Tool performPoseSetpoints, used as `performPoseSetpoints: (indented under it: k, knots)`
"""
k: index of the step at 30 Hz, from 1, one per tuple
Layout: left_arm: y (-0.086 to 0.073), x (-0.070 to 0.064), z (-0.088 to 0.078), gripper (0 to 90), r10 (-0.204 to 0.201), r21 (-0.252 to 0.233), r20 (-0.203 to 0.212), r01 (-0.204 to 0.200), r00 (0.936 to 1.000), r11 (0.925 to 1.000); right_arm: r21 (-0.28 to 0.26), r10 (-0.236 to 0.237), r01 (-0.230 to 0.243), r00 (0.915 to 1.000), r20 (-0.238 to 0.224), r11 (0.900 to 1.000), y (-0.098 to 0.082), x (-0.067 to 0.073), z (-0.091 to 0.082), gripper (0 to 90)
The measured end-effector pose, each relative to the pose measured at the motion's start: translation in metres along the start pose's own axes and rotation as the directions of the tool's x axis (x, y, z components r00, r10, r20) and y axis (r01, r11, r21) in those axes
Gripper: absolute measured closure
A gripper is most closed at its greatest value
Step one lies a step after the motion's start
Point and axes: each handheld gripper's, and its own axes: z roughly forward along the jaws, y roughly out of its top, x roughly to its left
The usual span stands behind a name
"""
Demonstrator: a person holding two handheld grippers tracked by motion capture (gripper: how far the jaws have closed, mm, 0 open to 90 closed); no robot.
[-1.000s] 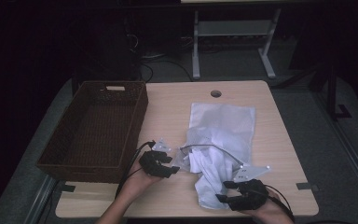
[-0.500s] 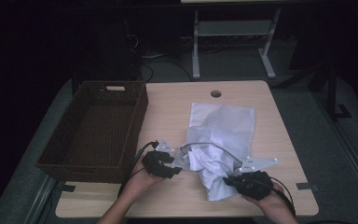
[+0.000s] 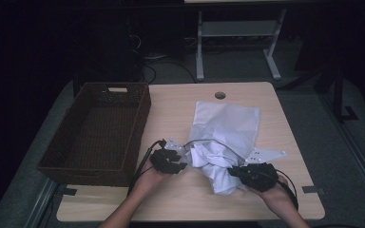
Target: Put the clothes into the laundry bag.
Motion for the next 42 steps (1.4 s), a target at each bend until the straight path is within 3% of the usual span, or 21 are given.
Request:
performPoseSetpoints:
  k: [3, 5, 12, 18, 23, 29, 36, 42]
  knots:
    - [0.001, 0.004, -0.002, 50.8, -0.01, -0.015, 0.0, 0.01, 1.0, 0.9998, -0.005, 0.002, -0.002, 1.0, 0.0, 1.0, 0.0, -0.001, -0.001, 87.8]
    - [0.002, 0.004, 0.003, 52.4, -0.001, -0.01, 0.006, 0.001, 1.0, 0.9999, -0.008, 0.002, -0.002, 1.0, 0.0, 1.0, 0.001, -0.001, -0.001, 87.8]
    - [0.004, 0.005, 0.01, 88.0, 0.048, 0.018, 0.021, -0.048, 0.9986, 0.9987, -0.034, 0.006, -0.006, 0.9999, 0.011, 0.999, 0.005, -0.003, -0.003, 87.9]
    - [0.004, 0.005, 0.011, 90.0, 0.056, 0.014, 0.024, -0.057, 0.9981, 0.9983, -0.084, 0.006, -0.002, 0.9991, 0.042, 0.996, 0.02, -0.009, -0.003, 88.1]
    - [0.004, 0.007, 0.011, 90.0, 0.058, 0.013, 0.034, -0.058, 0.9977, 0.9982, -0.097, 0.003, 0.003, 0.9981, 0.062, 0.995, 0.036, -0.016, 0.01, 88.2]
    - [0.004, 0.007, 0.011, 90.0, 0.061, 0.016, 0.038, -0.062, 0.9974, 0.9979, -0.068, 0.016, -0.01, 0.9962, 0.086, 0.998, 0.044, -0.027, 0.033, 88.2]
    - [0.005, 0.008, 0.011, 90.0, 0.065, 0.023, 0.049, -0.067, 0.9967, 0.9975, 0.016, 0.031, -0.033, 0.9919, 0.123, 0.999, 0.046, -0.047, 0.068, 88.2]
    - [0.006, 0.009, 0.011, 90.0, 0.073, 0.024, 0.055, -0.074, 0.9958, 0.9969, 0.074, 0.05, -0.065, 0.9817, 0.184, 0.995, 0.05, -0.063, 0.093, 88.5]
